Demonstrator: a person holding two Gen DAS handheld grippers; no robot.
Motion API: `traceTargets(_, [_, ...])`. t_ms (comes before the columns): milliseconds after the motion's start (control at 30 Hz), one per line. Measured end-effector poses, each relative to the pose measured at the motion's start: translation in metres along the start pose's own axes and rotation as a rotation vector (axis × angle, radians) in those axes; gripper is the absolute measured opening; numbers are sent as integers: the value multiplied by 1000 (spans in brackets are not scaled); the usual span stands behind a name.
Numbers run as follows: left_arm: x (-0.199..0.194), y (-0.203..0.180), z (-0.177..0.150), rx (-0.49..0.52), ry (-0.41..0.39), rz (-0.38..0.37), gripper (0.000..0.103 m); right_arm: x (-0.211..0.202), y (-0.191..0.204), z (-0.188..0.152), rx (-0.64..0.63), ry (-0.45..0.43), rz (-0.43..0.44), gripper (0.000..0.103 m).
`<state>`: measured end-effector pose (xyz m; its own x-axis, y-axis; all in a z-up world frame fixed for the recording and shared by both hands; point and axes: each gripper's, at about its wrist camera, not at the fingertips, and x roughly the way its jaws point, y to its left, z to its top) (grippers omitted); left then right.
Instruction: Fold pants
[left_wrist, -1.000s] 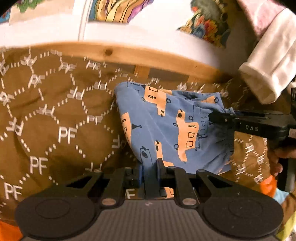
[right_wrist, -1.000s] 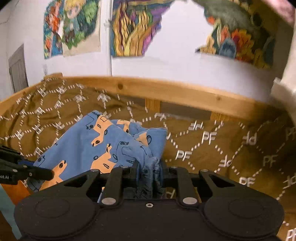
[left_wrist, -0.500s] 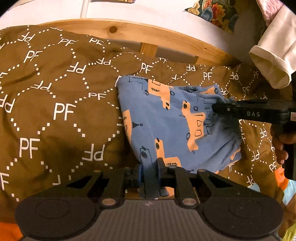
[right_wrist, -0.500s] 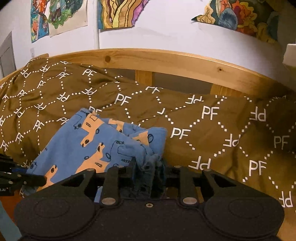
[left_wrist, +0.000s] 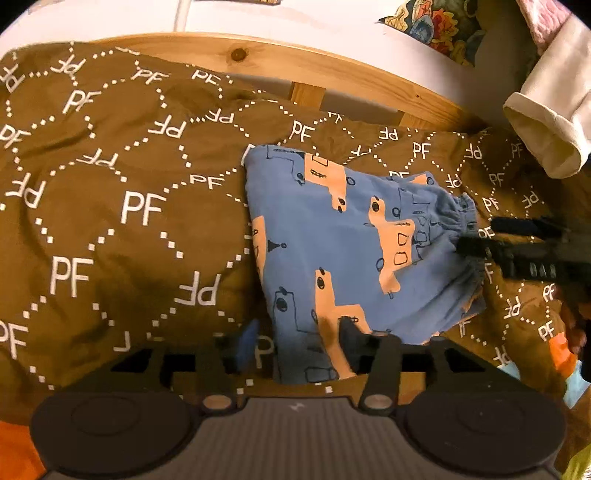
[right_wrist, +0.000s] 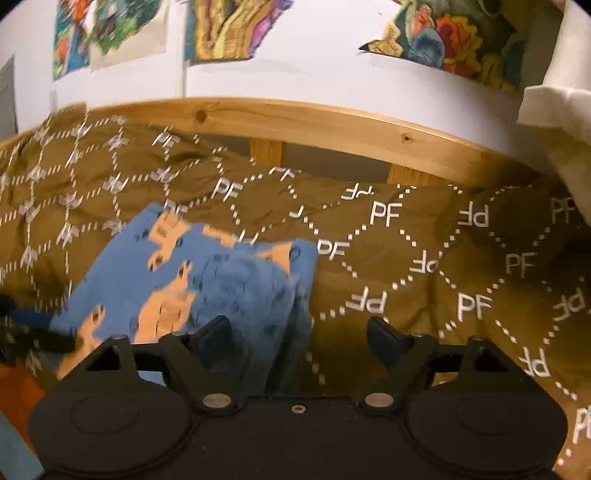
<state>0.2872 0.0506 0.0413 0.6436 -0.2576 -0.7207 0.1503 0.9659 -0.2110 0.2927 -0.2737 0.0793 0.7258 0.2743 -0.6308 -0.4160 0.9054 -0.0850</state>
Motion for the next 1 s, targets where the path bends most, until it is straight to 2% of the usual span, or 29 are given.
traceTargets(200, [8,-1,-6,12,39,31,59,-7,8,-22,-52,50,-42,84])
traceTargets(333, [7,-3,-11,33,42,49,66,-7,10,-25,-37,62,-45,85])
traceTargets(500, [-8,-5,-20,44,26,49,80,-26,9,-23,-21,16,-42,88])
traceTargets(567, [-17,-6,-25,39,9,44,89,-39,8,-26,18,-5,-22,93])
traceTargets(667, [-33,-8,-32,29,-17,35,95,-60,12,-34,37,-28,11,99])
traceTargets(867, [-60,-9,-39,3,-91,57,103,-99,16,-48,123,-113,41,102])
traceTargets(1000, [-74,-11,-43,-34,-143,74,103,-112,18,-56,160,-141,39,102])
